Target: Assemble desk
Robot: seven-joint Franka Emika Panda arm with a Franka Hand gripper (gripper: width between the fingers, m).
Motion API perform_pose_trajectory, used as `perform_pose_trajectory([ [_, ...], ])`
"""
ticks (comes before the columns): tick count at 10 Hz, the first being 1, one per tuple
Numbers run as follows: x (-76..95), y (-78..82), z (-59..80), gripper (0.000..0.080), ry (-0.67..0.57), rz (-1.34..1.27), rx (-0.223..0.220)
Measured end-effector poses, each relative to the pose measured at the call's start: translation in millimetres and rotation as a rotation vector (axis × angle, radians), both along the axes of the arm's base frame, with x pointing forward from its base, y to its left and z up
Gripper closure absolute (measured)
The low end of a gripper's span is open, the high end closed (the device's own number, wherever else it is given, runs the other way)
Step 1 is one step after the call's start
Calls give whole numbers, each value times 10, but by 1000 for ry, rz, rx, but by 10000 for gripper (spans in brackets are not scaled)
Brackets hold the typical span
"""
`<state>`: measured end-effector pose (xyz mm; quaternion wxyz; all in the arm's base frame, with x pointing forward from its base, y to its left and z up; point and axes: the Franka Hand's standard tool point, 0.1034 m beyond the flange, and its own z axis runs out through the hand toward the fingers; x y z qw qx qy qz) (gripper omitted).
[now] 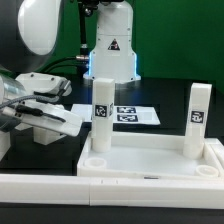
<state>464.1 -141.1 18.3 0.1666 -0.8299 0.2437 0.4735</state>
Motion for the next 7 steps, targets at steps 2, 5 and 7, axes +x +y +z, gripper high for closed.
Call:
perform_pose_trajectory([
  [2, 5, 8, -37, 178, -6, 4, -6],
  [5, 4, 2, -37, 448, -6, 3, -6],
  [7, 4, 1, -37, 516, -6, 3, -6],
])
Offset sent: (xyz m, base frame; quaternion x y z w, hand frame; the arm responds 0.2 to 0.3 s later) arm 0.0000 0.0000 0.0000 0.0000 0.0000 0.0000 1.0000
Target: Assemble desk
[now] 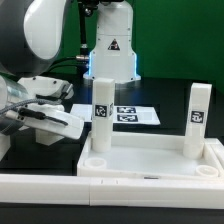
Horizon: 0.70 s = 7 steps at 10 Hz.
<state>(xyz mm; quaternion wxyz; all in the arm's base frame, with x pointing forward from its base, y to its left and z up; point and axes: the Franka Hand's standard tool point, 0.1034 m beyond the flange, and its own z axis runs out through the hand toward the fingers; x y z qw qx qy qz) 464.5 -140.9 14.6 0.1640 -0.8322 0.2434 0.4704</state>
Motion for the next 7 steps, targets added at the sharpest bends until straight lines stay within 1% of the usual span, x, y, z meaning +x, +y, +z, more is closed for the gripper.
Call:
perform_pose_trajectory([
  [2, 0, 0, 0, 516, 0, 0, 0],
  [3, -4, -10, 60, 516, 9, 1, 16],
  [4, 51, -87, 335, 516, 8, 8, 41],
  [5, 119, -123, 592, 516, -17, 12, 54],
  [6, 116, -148, 742, 515, -8, 5, 69],
  [7, 106, -164, 744, 515, -5, -1, 69],
])
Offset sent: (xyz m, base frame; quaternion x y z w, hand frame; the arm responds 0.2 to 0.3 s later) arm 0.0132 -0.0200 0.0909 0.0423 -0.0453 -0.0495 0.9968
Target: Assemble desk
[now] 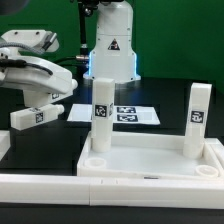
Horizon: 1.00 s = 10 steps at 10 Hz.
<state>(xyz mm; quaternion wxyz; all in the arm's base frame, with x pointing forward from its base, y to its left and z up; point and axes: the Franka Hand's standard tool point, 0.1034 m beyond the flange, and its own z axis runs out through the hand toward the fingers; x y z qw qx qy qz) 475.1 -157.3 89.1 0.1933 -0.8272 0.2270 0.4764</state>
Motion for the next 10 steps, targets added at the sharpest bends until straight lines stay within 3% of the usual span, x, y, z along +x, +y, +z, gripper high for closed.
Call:
perform_pose_trajectory([
  [1, 90, -24, -48, 515, -59, 2, -36],
  [3, 226, -24, 6, 515, -224, -9, -128],
  [4, 356, -39, 120, 515, -284, 2, -146],
  [5, 644, -62, 299, 515, -389, 25, -176],
  [6, 1048, -20, 610, 515, -579, 59, -241],
  [7, 1083, 70, 740, 515, -638, 62, -259],
  [10, 1194, 4, 702, 515, -825, 37, -400],
])
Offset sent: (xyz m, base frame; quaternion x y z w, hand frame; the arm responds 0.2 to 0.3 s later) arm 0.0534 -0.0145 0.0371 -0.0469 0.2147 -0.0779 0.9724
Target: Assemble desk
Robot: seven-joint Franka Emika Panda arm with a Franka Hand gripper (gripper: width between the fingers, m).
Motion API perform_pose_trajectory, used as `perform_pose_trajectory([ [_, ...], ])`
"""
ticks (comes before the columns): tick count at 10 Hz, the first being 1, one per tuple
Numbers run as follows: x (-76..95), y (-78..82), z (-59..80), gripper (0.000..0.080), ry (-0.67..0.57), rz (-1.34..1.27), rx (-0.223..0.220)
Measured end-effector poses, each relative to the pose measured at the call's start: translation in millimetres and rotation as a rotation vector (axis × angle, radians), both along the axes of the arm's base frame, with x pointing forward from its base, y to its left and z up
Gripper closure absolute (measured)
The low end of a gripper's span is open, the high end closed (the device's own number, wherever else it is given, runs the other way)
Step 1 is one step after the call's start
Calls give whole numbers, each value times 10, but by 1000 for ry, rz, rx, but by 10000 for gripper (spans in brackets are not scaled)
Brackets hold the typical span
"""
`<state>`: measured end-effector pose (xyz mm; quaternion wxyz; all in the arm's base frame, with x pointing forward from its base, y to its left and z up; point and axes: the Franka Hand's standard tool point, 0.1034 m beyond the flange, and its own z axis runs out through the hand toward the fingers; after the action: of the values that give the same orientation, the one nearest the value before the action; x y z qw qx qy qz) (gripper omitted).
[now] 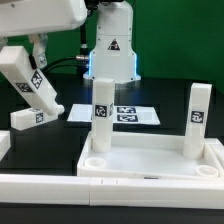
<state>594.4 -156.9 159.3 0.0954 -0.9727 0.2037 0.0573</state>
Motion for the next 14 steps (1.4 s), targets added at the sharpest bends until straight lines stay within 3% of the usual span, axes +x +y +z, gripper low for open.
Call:
perform_pose_trajectory([
  [2, 299, 423, 136, 515, -82, 14, -108],
  [4, 610, 1060, 266, 515, -197, 10, -173],
  [5, 688, 1338, 248, 515, -241, -33, -188],
  [6, 695, 1506, 198, 515, -265, -40, -195],
  [8, 769, 1484, 200, 515, -411, -58, -226],
  [10, 760, 1557, 171, 515, -437, -48, -231],
  [11, 713, 1721, 146, 515, -428, -28, -236],
  [13, 639, 2210, 114, 515, -427, 48, -264],
  [14, 615, 2342, 68, 515, -424, 68, -278],
])
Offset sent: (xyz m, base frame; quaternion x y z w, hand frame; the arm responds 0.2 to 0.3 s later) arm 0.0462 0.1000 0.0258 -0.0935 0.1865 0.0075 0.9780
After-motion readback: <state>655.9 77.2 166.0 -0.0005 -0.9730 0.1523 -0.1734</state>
